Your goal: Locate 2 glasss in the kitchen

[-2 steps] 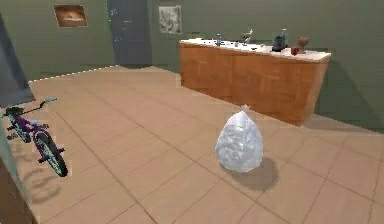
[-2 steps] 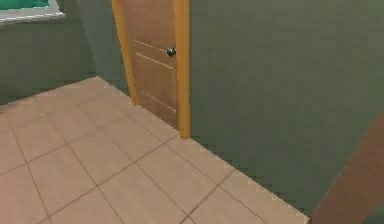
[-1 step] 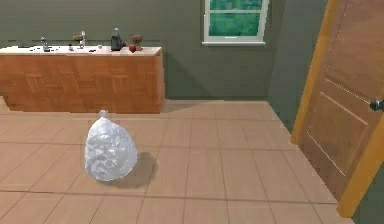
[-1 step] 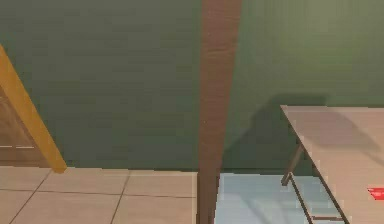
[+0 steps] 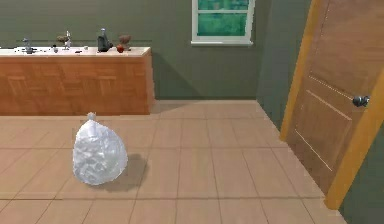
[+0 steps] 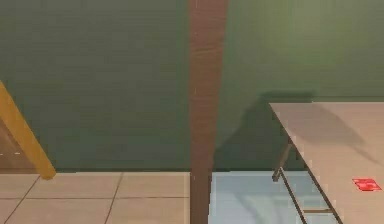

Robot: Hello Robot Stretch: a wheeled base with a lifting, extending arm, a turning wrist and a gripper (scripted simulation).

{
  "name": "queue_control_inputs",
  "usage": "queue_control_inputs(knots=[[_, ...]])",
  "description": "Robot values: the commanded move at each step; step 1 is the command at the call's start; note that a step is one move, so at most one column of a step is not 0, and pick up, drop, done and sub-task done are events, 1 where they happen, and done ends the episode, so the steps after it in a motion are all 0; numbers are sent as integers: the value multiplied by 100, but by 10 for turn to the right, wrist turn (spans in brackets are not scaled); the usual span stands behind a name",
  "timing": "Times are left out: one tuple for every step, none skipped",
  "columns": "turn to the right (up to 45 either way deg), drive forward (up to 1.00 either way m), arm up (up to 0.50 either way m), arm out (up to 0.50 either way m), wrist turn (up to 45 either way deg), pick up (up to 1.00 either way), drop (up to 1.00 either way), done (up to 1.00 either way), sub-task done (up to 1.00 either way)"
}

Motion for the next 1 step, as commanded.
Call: queue_control_inputs(knots=[[0, 100, 0, 0, 0, 0, 0, 0, 0]])
